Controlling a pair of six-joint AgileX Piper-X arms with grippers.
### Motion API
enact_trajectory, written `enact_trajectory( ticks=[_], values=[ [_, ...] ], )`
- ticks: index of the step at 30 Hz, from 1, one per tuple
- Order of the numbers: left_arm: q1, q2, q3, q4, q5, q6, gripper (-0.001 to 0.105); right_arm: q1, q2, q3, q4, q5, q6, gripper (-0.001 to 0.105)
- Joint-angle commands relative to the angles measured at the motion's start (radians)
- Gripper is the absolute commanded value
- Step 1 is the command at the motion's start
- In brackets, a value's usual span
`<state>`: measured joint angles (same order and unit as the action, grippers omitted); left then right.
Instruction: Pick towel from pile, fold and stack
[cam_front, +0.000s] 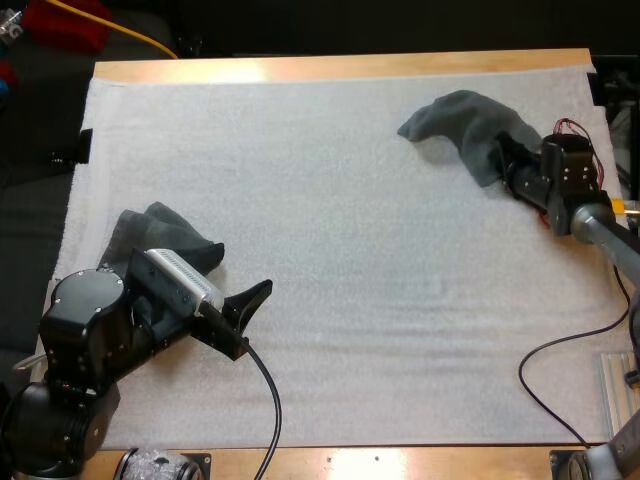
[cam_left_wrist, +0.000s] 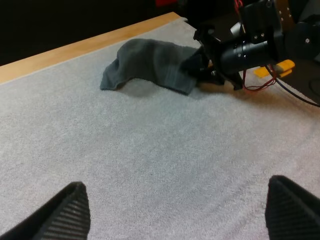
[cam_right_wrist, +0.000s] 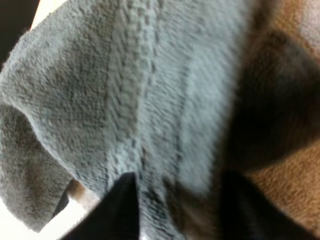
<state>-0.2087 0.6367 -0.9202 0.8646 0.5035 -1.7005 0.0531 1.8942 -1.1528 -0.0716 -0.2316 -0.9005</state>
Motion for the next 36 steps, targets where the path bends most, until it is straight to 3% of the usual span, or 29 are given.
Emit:
enact_trajectory(
  ticks=[1, 5, 12, 23, 36],
  values=[
    [-0.004, -0.001, -0.008, -0.003, -0.006, -0.010, 0.070, -0.003, 0.001, -0.008, -0.007, -0.015, -0.001, 0.019],
    [-0.004, -0.001, -0.008, -0.003, -0.006, -0.010, 0.070, -0.003, 0.001, -0.008, -0.007, -0.087, -0.001, 0.000],
    [-0.004, -0.001, -0.008, -0.003, -0.006, -0.027, 0.070, 0.010, -0.061, -0.008, 0.008, -0.166, -0.080, 0.002],
    [-0.004, -0.001, -0.008, -0.003, -0.006, -0.029, 0.070, 0.061, -0.332, -0.008, 0.262, -0.109, -0.473, 0.002],
    [-0.004, -0.001, -0.008, -0.003, 0.033, -0.029, 0.070, 0.188, -0.545, -0.008, 0.430, -0.081, -0.563, 0.002]
  ],
)
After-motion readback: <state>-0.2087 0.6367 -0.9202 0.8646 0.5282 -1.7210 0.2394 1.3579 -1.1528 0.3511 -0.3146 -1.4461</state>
